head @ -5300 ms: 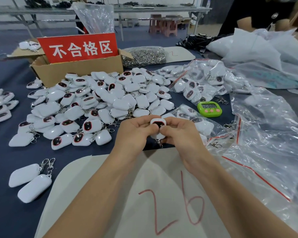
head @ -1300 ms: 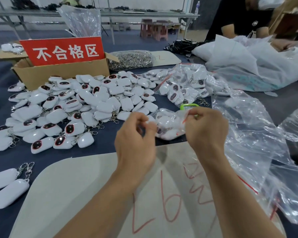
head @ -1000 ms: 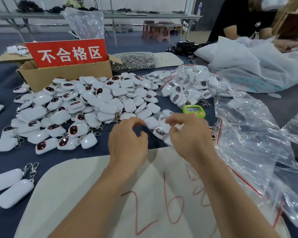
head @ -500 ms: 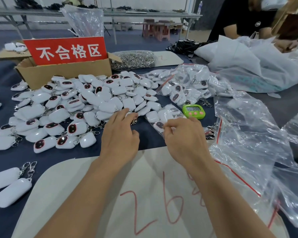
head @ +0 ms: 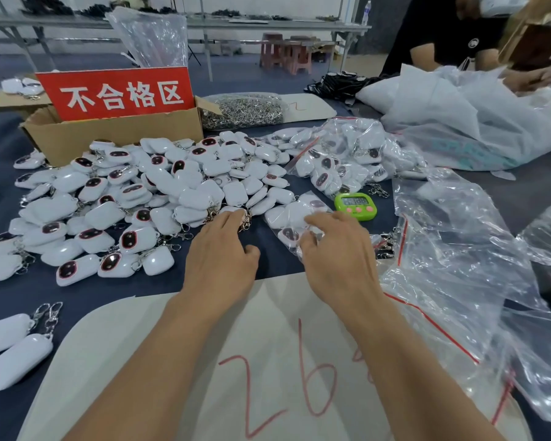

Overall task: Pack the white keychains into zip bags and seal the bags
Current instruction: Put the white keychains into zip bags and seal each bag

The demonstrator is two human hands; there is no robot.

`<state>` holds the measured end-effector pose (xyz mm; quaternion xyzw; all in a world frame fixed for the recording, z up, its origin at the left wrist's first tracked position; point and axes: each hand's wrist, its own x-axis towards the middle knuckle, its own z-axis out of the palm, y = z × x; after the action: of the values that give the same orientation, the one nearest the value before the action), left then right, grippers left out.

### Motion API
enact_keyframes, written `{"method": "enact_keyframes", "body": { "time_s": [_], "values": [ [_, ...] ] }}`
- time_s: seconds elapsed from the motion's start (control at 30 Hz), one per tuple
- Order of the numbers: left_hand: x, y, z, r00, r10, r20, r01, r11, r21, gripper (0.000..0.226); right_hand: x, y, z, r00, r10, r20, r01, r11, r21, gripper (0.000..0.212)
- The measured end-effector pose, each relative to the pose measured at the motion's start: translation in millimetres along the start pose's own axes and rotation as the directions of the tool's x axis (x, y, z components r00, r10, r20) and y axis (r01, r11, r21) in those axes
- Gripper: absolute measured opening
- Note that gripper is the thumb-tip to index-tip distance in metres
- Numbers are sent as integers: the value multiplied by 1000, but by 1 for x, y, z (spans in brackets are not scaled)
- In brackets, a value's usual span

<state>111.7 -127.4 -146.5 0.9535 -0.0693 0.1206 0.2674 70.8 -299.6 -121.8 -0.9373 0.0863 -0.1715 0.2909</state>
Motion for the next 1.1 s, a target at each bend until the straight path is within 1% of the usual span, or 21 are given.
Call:
{"method": "enact_keyframes", "body": {
  "time_s": [0.03,0.07,0.1,0.13,0.2,0.23,0.27,0.37,0.47,0.57,0.6,0.67,0.73,0.83,0.93,1.03,1.1],
  "values": [
    [0,0,1,1000,0,5,0,1000,10,60,2,1,0,1000,2,-10,-2,1000,14,45],
    [0,0,1,1000,5,8,-5,1000,18,61,5,2,1,1000,-25,14,26,1000,-7,54],
    [0,1,2,1000,8,8,-9,1000,22,60,8,2,2,996,-68,60,70,997,-43,61],
    [0,1,2,1000,12,8,-12,1000,25,60,10,2,6,988,-107,110,116,990,-77,63],
    [0,0,1,1000,19,7,-19,1000,23,61,12,2,14,968,-151,200,179,975,-133,57],
    [-1,0,1,1000,22,7,-22,1000,21,61,12,3,16,963,-149,223,182,974,-136,53],
    [-1,-1,1,1000,26,7,-26,999,18,60,12,3,17,965,-138,221,168,979,-120,50],
    [-1,0,1,1000,15,7,-15,1000,15,59,13,8,13,988,-88,130,99,992,-84,54],
    [1,-1,0,999,-24,44,23,1000,20,59,15,11,8,992,-34,123,46,995,-93,54],
    [1,-2,-1,996,4,92,-3,1000,-11,58,19,12,7,997,20,72,-17,999,-40,63],
    [1,-2,-2,996,8,91,-6,1000,-23,58,20,13,6,997,19,73,-15,998,-58,65],
    [0,-2,-2,998,-2,69,3,1000,-25,61,23,17,7,995,10,95,1,994,-107,61],
    [0,-2,-1,999,-5,50,4,1000,8,63,25,19,8,994,18,107,-6,994,-112,59],
    [0,-1,-1,1000,-8,10,8,999,48,53,25,20,9,997,24,78,-18,997,-73,59],
    [0,-1,-2,999,-36,-32,37,999,32,41,25,19,8,998,-17,56,20,999,-49,53],
    [1,-3,-4,999,-34,-33,34,999,8,37,24,18,7,995,-67,79,74,993,-90,49],
    [2,-3,-5,999,-31,-29,30,1000,-5,33,22,16,5,997,-59,52,61,997,-55,50]
  ]
}}
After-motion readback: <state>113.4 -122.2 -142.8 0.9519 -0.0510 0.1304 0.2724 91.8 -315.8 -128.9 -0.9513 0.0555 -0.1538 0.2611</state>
